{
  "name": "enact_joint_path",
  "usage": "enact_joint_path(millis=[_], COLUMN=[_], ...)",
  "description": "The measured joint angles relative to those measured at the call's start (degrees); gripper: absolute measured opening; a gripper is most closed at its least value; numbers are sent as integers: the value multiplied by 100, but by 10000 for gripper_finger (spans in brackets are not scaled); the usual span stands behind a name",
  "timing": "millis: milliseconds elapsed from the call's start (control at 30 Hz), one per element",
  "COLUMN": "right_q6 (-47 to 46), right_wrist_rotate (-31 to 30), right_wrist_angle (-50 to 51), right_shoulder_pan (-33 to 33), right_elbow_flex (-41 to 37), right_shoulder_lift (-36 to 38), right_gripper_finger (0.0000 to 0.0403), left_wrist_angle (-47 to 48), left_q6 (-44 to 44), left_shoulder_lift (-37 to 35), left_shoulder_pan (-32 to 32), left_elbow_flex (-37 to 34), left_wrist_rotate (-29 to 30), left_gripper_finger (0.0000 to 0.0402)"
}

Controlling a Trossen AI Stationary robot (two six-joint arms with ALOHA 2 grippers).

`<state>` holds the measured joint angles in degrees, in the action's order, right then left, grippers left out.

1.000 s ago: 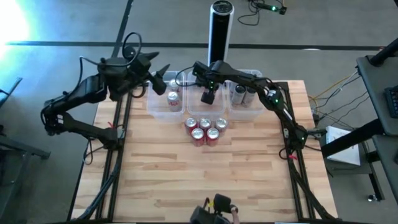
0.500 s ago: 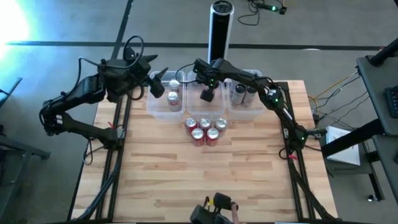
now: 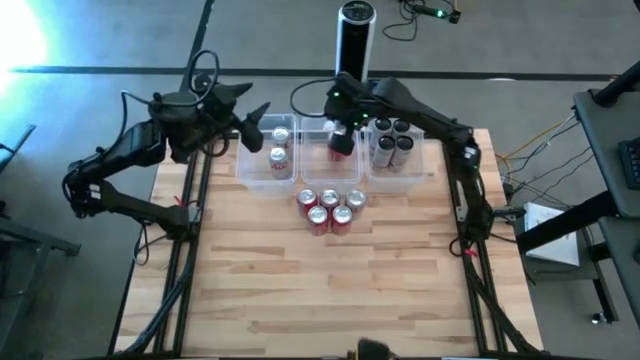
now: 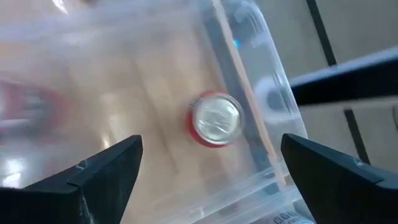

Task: Sort soda cans
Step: Put the bottom right orange soda can into the center transparent bin

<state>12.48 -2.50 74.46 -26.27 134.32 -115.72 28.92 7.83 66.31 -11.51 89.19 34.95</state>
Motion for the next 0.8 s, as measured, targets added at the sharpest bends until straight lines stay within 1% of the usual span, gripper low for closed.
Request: enact_joint_path(millis=[133, 200, 233, 267, 400, 433, 467, 500, 600, 667, 733, 800], right_q6=[45, 27, -27, -115, -706, -891, -1111, -1311, -1818, -2072, -2345, -2554], right_wrist_rotate=[603, 644, 644, 648, 531, 486, 404, 339, 232, 44, -60, -63], right_wrist_angle=[-14, -17, -8, -14, -17, -1, 13, 23, 6, -29, -49, -159], right_shoulder_pan=[328, 578, 730, 891, 1614, 1778, 1950, 2091, 2400, 2524, 2611, 2675], right_elbow_flex=[-53, -131, -192, -279, -766, -908, -1065, -1232, -1737, -2057, -2375, -2676], right_shoulder_lift=[410, 556, 624, 702, 959, 981, 988, 988, 975, 966, 931, 904], right_gripper_finger=[379, 379, 379, 379, 379, 379, 380, 380, 380, 380, 380, 380], left_wrist_angle=[282, 591, 695, 719, 571, 565, 604, 698, 1165, 1357, 1371, 1253], left_q6=[-217, -352, -440, -513, -617, -675, -749, -811, -823, -617, -485, -646], left_shoulder_lift=[8, -12, -23, -42, -257, -348, -440, -532, -805, -1008, -1170, -1294], left_shoulder_pan=[4, 4, 4, 4, 9, 9, 10, 11, 64, 125, 146, 144], left_elbow_flex=[2, 2, 2, 1, -3, -3, -3, -3, -21, -158, -364, -569], left_wrist_rotate=[-43, -254, -454, -768, -2424, -2706, -2867, -2982, -3065, -3108, -3135, -3135], left_gripper_finger=[258, 258, 258, 258, 258, 258, 258, 258, 258, 258, 258, 258])
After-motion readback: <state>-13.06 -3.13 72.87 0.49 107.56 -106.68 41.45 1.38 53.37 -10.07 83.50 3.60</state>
